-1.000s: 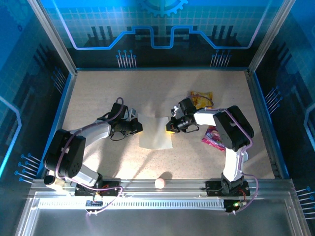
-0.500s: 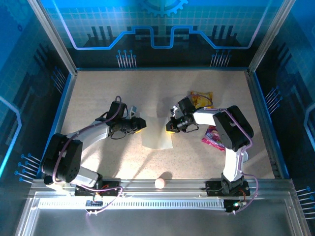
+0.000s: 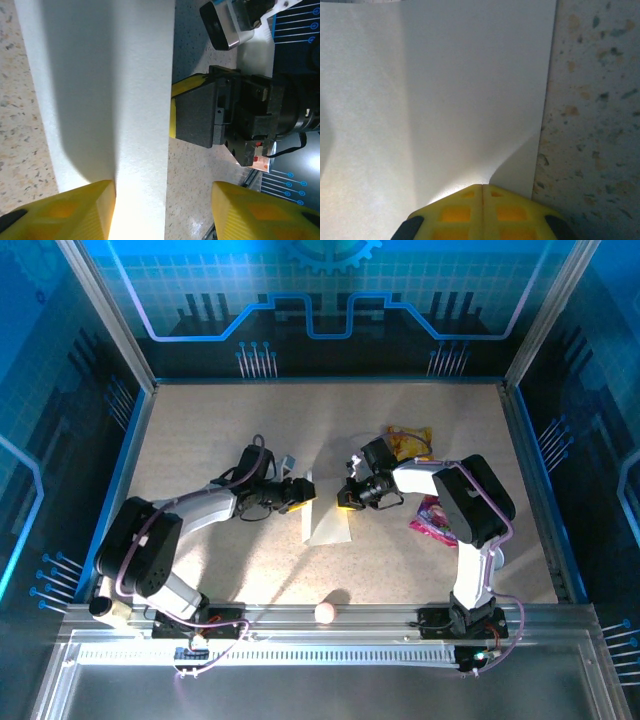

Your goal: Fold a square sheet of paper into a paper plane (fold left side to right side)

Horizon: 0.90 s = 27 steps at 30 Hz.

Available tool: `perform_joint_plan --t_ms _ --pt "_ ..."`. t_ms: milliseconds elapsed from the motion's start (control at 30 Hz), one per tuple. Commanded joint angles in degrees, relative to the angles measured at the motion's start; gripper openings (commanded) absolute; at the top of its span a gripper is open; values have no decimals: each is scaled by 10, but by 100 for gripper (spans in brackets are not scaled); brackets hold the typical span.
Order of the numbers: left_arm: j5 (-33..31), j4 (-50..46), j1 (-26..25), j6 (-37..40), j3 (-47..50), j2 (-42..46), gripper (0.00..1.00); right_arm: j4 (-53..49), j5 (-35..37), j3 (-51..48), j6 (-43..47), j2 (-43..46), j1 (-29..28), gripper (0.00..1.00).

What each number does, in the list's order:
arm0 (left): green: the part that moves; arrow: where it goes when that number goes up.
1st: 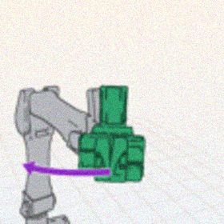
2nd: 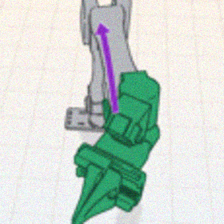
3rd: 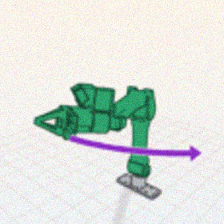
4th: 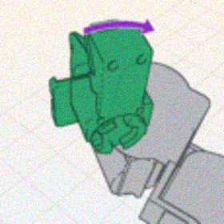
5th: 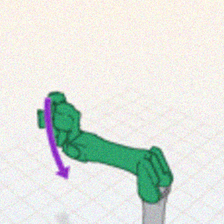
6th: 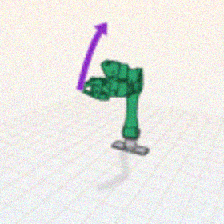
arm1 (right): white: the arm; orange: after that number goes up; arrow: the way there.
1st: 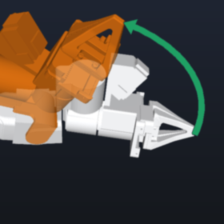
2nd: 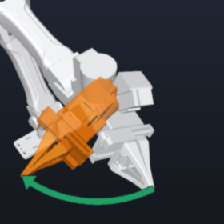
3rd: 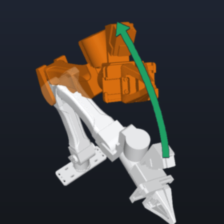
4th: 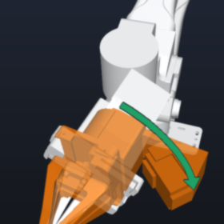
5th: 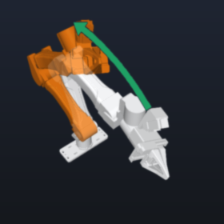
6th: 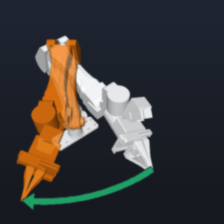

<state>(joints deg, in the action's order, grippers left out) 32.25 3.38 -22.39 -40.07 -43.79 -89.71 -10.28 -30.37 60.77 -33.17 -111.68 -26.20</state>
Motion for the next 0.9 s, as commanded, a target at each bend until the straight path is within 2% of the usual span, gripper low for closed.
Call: perform_joint_plan --t_ms 0,200,600,867 --pt "11 21 -10 -6 -23 -18 56 -34 38 -13 4 -10 -9 0" --pt "6 22 -22 -4 -34 -37 56 -27 35 -16 1 -9 -9 0" --pt "-3 35 -40 -6 -49 -77 19 -22 35 -16 -2 -9 -10 0" --pt "-7 36 -47 -5 -49 -89 2 -16 32 -19 -6 -5 -9 0"
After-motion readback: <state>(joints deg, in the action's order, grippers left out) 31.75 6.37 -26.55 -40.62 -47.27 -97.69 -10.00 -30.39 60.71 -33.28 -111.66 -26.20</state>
